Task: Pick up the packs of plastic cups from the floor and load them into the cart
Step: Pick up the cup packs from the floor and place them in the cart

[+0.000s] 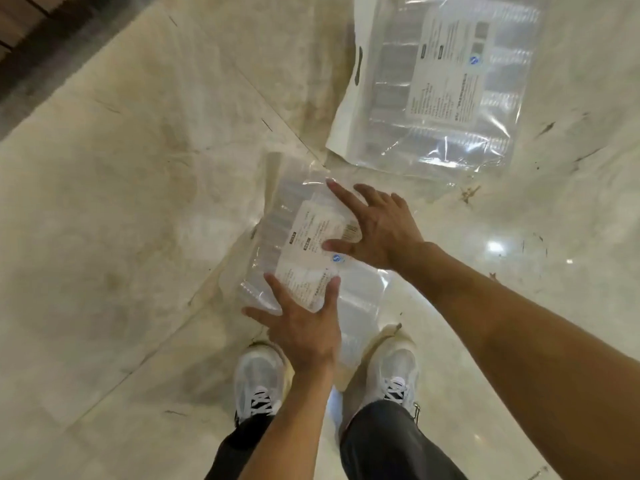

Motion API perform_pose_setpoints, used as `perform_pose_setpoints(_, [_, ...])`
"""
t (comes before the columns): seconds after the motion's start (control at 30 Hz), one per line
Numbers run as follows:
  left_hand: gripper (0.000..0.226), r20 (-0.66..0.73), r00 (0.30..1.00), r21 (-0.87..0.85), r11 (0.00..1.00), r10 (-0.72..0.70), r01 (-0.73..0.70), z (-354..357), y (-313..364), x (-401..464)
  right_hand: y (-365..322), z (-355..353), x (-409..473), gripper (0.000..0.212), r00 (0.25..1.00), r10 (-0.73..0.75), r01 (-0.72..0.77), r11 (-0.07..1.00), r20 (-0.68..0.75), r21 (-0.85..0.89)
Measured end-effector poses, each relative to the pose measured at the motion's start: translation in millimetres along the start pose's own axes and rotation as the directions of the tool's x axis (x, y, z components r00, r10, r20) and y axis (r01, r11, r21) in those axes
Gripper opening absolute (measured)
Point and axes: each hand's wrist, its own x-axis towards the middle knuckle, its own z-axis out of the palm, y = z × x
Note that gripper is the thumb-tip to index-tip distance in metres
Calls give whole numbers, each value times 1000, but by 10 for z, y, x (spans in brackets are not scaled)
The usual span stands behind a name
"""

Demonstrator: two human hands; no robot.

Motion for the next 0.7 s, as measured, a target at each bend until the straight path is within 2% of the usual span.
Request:
perform_pose_setpoints(0.07, [117, -69, 991, 90, 990, 112, -105, 49, 5, 94, 96, 216, -192, 107, 992, 98, -90, 991, -76, 99])
perform_pose_setpoints(0.13, [110, -92, 940, 189, 932, 330, -309, -13, -25, 169, 172, 383, -509, 110, 951, 265, -223, 944, -158, 243])
perform_pose_setpoints(0.2, [108, -68, 867, 259, 848, 493, -462, -120, -69, 281, 233, 467, -781, 117, 902, 408, -331, 864, -142, 379])
perform_pose_setpoints(0.23, [108, -57, 851, 266, 829, 522, -491, -172, -82, 332, 262, 487, -858, 120, 891, 437, -351, 836, -124, 423])
perform_pose_setpoints(0.33, [112, -36, 873, 170, 864, 486, -474, -209, -82, 464, 332, 459, -810, 123, 912, 403, -311, 802, -79, 510])
perform_pose_setpoints(0.43, [116, -45, 899, 110, 897, 435, -428, -165, -69, 522, 322, 506, -657, 121, 934, 342, -236, 810, -105, 537])
perform_pose_setpoints(0.7, [117, -61, 872, 99, 873, 485, -478, -291, 32, 495, 125, 471, -643, 120, 886, 411, -258, 821, -215, 509])
